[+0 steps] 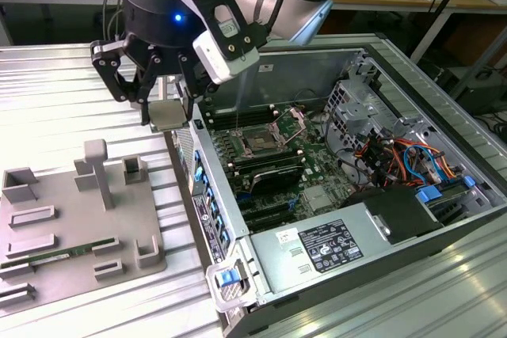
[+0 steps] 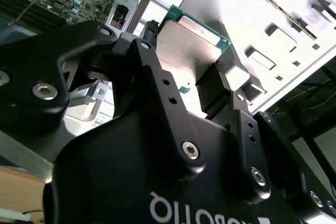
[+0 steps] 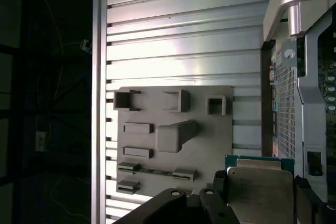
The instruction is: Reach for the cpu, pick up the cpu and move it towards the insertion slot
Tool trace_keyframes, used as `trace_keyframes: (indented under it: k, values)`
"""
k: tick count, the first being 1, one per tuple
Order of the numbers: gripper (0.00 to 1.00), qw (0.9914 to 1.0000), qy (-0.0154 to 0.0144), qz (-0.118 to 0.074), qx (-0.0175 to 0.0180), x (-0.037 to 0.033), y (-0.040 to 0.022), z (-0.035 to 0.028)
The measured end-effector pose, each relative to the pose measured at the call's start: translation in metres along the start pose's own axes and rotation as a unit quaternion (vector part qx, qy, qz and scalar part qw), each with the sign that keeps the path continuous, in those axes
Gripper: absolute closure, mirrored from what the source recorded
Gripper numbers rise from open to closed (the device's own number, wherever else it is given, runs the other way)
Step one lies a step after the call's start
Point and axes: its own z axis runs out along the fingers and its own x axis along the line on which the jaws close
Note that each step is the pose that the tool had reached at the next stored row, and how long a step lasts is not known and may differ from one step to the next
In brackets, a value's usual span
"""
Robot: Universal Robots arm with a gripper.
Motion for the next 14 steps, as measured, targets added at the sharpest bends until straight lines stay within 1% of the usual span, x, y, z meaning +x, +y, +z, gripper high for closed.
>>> trace_keyframes:
  k: [14]
  values:
    - [0.45,1.00000,0.0000,0.000,0.0000,-0.0110,0.0003,-0.0001]
